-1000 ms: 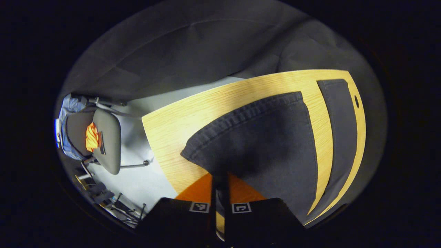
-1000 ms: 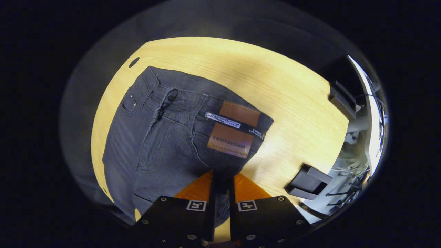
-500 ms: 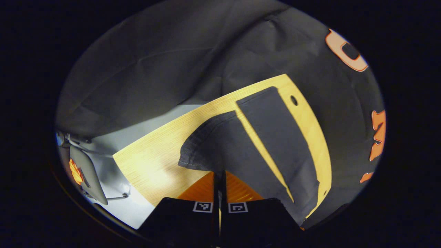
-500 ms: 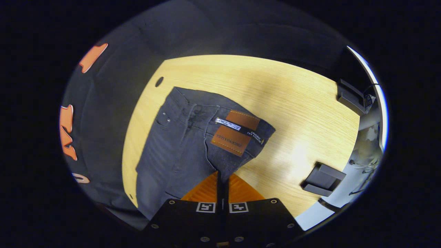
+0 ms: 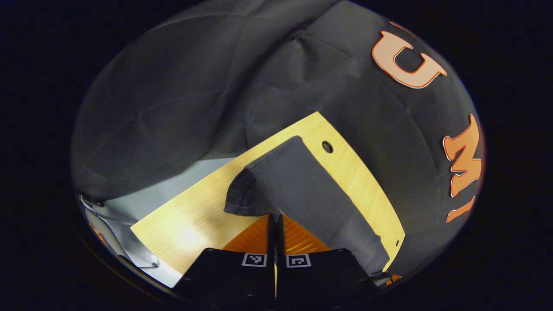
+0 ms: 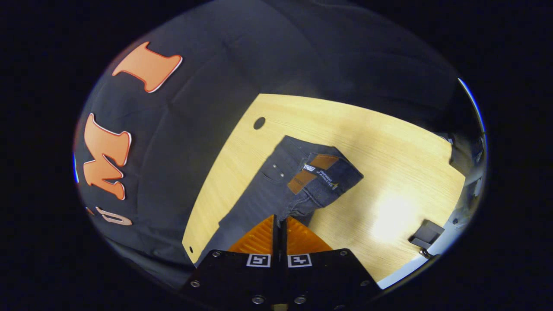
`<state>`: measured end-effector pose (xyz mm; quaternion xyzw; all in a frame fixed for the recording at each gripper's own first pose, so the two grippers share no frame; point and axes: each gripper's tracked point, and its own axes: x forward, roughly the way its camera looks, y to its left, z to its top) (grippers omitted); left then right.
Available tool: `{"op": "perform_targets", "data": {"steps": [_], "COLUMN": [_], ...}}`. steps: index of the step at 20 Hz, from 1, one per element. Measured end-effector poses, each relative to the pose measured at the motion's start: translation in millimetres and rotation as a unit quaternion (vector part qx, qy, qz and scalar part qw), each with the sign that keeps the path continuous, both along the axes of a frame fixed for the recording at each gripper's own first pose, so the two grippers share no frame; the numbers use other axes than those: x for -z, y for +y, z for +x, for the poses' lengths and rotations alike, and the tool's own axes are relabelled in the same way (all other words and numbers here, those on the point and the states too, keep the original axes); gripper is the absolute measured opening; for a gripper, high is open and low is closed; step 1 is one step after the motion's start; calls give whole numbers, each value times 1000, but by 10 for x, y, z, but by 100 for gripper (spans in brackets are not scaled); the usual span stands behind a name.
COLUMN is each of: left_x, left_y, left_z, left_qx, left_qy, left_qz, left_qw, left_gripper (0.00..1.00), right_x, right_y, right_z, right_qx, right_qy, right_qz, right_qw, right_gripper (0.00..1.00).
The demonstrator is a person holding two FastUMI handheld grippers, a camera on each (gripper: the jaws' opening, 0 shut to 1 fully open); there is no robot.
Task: Grasp the waist and the cuffs of the jeans and fold them to make the two legs overlap; first hold the waist and fold one-third of the jeans toward the cuffs, then hold the cuffs and fold the remaining one-third in the same direction to finish folding.
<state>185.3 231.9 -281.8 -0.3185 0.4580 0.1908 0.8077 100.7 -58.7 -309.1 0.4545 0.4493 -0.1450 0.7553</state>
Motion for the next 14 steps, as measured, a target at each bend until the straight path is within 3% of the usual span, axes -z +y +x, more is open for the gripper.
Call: {"op": "perform_targets", "data": {"steps": [14], "left_x": [473], "left_y": [121], "left_z": [1441], "left_qx": [57], "left_qy": [28], "left_qz": [43], "left_qw": [997], "left_gripper": [2], "right_x": [389], "right_y": [37], "right_z": [914], "right_qx": [12], "right_qy": [34], "right_qz": [33], "right_qw": [999], "right_gripper": [0]}}
